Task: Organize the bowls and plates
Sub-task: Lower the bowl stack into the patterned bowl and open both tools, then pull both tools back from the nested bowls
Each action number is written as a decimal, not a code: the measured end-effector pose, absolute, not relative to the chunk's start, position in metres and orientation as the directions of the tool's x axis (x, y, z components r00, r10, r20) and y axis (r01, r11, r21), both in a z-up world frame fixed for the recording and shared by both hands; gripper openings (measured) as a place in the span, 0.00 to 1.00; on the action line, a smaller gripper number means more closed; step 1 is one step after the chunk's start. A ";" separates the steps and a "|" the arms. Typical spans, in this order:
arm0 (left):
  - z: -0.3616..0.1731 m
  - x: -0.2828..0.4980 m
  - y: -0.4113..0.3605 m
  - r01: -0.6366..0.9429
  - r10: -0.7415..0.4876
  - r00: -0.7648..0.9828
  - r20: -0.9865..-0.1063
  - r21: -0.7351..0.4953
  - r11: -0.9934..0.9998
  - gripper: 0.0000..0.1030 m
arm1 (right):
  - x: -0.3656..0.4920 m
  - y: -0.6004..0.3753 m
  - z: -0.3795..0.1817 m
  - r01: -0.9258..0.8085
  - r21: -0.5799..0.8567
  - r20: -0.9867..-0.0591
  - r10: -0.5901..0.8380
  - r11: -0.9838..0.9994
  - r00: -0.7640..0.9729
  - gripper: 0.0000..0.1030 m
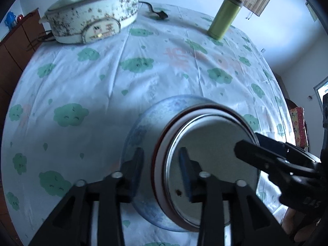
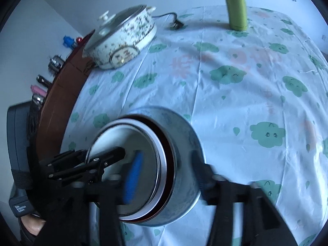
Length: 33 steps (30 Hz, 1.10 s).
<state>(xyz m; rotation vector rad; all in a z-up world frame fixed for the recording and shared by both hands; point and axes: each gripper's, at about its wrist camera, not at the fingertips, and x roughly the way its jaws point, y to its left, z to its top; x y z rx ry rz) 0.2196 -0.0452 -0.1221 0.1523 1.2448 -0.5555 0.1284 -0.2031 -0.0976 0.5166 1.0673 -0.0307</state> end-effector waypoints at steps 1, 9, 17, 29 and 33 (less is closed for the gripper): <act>-0.118 0.218 -0.044 0.481 -0.317 0.225 -0.921 -0.178 0.859 0.52 | 0.126 -0.205 -0.095 0.276 0.394 -0.836 0.217 0.877 0.503 0.68; -0.098 0.209 -0.034 0.457 -0.279 0.312 -0.908 -0.114 0.882 0.66 | 0.106 -0.205 -0.078 0.282 0.396 -0.810 0.189 0.874 0.555 0.68; -0.079 0.182 -0.019 0.425 -0.228 0.416 -0.880 -0.034 0.904 0.69 | 0.074 -0.196 -0.063 0.281 0.351 -0.769 0.104 0.893 0.631 0.68; -0.062 0.153 0.010 0.403 -0.222 0.479 -0.849 -0.012 0.915 0.70 | 0.046 -0.174 -0.048 0.283 0.352 -0.725 0.069 0.892 0.685 0.68; -0.062 0.148 0.017 0.420 -0.233 0.498 -0.836 -0.003 0.908 0.71 | 0.041 -0.160 -0.043 0.295 0.327 -0.711 0.028 0.898 0.703 0.68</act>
